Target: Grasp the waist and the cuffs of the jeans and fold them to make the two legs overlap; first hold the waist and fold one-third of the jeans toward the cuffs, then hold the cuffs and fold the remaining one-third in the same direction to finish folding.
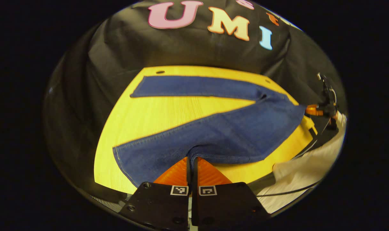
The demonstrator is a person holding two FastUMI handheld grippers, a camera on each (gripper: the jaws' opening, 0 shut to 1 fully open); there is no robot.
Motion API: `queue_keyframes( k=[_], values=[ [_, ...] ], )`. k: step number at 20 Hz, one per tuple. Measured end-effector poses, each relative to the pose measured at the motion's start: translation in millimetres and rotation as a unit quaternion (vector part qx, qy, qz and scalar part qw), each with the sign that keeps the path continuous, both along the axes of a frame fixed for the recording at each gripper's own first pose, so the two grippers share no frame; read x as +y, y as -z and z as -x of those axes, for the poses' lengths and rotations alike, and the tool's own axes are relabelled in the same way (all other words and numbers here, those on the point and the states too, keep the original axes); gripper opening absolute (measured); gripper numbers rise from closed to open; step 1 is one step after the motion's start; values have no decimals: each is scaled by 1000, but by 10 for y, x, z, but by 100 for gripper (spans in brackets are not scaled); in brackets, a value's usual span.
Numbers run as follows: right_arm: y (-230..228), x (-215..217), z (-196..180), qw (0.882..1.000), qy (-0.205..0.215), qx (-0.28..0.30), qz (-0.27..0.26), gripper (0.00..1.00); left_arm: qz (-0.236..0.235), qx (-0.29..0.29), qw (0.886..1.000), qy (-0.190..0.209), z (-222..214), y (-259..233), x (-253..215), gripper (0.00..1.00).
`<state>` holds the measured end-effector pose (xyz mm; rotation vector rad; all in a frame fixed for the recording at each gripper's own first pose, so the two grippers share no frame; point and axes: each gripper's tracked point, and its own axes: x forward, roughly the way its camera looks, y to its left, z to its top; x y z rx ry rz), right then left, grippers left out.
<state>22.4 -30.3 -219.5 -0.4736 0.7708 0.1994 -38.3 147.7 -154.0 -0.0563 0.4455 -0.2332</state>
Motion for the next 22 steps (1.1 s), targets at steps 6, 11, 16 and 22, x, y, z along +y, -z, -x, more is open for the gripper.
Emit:
queue_keyframes(
  k=[6,11,16,22],
  values=[
    [-701,180,-291,996,52,-63,-39,2,80,-87,992,-47,-196,-824,104,0],
    [-914,199,-575,992,69,-85,-57,2,112,-120,982,-94,-596,-1281,451,0],
    [-1009,375,-1031,995,50,-87,-20,2,56,-133,985,-91,-1185,-1680,560,0],
    [-769,435,-1682,995,75,-44,-49,2,10,-35,996,-78,-2050,-1420,569,0]
  ],
)
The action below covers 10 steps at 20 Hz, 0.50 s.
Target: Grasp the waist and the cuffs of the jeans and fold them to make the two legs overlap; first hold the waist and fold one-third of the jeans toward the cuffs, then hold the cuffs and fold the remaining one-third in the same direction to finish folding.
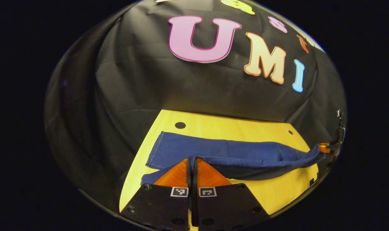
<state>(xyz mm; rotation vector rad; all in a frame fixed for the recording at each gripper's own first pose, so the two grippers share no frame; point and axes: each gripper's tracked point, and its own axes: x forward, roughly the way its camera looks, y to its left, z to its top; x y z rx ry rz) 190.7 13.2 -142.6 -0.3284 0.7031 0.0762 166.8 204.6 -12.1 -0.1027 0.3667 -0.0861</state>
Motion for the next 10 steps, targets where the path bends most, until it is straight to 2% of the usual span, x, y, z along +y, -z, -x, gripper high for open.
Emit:
queue_keyframes(
  k=[4,7,10],
  values=[
    [297,-25,-416,999,12,36,-4,0,-31,69,997,17,-502,302,-14,0],
    [589,-20,-663,998,20,58,-1,2,-96,90,991,28,-899,415,-31,0],
    [826,-16,-842,997,35,72,-17,2,-168,105,979,46,-1219,491,-28,0]
  ],
)
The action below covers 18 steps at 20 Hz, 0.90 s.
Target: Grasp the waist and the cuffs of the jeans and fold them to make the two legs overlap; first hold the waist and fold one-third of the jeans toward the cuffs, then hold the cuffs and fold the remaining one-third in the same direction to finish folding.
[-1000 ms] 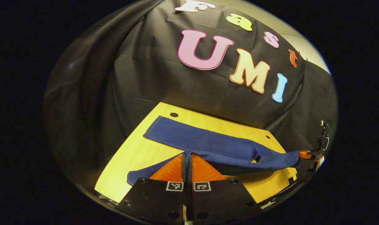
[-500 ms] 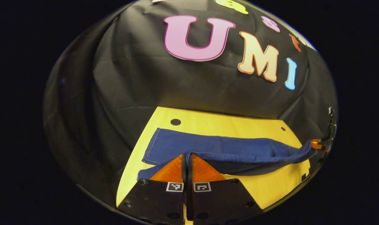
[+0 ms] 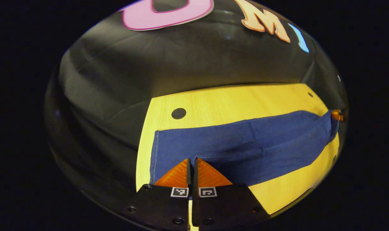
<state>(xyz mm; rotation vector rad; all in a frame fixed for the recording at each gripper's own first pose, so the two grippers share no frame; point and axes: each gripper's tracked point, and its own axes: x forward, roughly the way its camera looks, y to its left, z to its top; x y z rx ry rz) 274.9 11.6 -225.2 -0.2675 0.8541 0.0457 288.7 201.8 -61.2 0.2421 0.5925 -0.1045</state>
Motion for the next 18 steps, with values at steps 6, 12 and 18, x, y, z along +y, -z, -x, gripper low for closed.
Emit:
queue_keyframes(
  k=[6,12,18],
  values=[
    [407,-15,-99,999,-10,29,21,3,-49,-10,999,-12,-416,166,92,21],
    [349,64,-243,999,26,-7,-45,79,-55,-105,991,-66,-448,-202,328,91],
    [-198,-119,-81,988,73,-86,-104,100,20,-224,971,-82,-178,-865,331,92]
  ],
)
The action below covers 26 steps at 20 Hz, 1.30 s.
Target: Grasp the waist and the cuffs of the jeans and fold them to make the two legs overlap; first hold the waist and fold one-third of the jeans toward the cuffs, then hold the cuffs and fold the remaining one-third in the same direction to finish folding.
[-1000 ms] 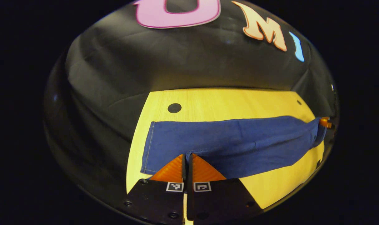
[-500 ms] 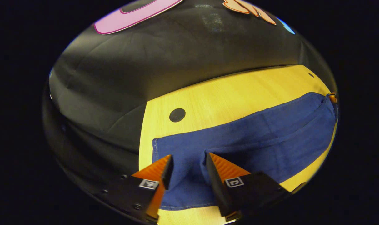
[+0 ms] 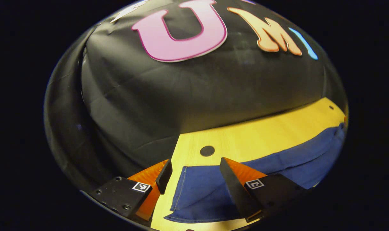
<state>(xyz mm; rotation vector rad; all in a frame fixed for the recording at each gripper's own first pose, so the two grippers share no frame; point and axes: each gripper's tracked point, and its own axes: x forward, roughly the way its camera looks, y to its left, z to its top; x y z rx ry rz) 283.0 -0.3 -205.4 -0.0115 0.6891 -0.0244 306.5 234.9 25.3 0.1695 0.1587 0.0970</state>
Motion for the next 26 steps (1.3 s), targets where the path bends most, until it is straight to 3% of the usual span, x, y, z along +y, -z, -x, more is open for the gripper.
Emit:
queue_keyframes(
  k=[4,9,11,14,15,16,17,21,22,25,26],
  values=[
    [-198,-342,390,999,45,-19,-10,99,88,-22,995,41,190,-52,-82,93],
    [-132,-861,1012,991,127,-11,-39,97,172,-12,982,80,185,-133,-165,93],
    [-76,-1011,1227,987,151,-8,-58,99,170,-18,981,89,241,-252,-189,93],
    [33,-1260,1425,982,178,0,-71,94,128,-28,987,88,389,-237,-305,93],
    [66,-1293,1464,981,180,3,-75,99,122,-31,988,92,470,-260,-380,93],
    [114,-1343,1462,981,181,7,-77,94,121,-26,988,90,551,-248,-437,93],
    [186,-1396,1469,981,179,14,-78,99,122,-24,988,86,626,-225,-489,93],
    [416,-1593,1381,982,169,41,-80,99,163,-20,984,73,901,-174,-824,93],
    [460,-1656,1359,981,167,48,-83,94,167,-17,984,65,966,-147,-871,93],
    [650,-1759,1279,979,161,71,-103,95,173,-9,984,51,1110,-87,-1034,93],
    [716,-1794,1263,979,157,82,-104,99,174,-6,984,45,1138,-70,-1065,93]
  ],
)
